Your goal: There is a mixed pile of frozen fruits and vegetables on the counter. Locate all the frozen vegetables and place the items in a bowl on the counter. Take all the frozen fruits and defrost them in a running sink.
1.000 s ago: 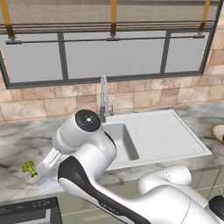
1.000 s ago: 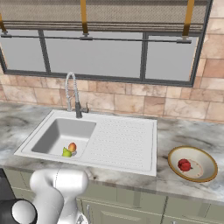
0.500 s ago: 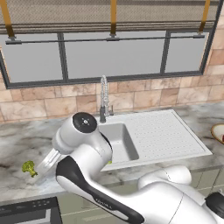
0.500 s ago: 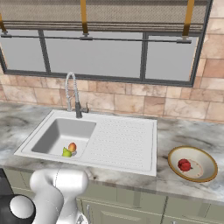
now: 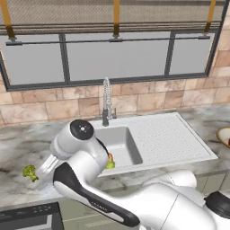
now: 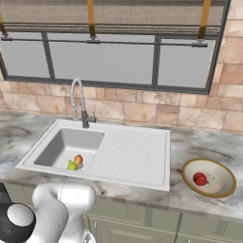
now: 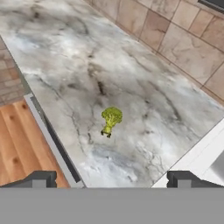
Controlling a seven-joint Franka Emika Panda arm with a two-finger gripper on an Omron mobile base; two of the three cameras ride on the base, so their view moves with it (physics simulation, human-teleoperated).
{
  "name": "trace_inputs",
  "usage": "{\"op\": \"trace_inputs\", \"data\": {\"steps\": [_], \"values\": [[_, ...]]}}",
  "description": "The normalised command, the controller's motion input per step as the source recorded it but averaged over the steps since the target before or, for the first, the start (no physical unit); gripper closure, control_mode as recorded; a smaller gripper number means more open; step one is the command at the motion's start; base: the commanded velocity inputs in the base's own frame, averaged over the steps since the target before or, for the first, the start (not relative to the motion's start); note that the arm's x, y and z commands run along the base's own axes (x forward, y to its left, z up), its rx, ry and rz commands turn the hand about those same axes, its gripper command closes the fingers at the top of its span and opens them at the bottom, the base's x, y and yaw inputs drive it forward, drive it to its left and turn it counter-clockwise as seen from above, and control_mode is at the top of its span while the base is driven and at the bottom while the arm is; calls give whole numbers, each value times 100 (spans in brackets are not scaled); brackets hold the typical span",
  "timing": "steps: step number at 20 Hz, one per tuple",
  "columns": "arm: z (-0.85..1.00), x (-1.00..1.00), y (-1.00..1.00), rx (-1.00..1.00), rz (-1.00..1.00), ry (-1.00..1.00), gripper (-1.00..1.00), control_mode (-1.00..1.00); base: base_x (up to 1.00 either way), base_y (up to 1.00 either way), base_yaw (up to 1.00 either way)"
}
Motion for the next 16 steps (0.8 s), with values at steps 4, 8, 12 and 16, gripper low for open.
{"op": "trace_inputs", "data": {"steps": [4, 8, 12, 16], "values": [[-15, 15, 17, 0, 0, 0, -100, -100, 0, 0, 0], [-16, 11, 11, 0, 0, 0, -100, -100, 0, 0, 0], [-21, 11, 10, 0, 0, 0, -100, -100, 0, 0, 0], [-29, 10, 10, 0, 0, 0, -100, -100, 0, 0, 0]]}}
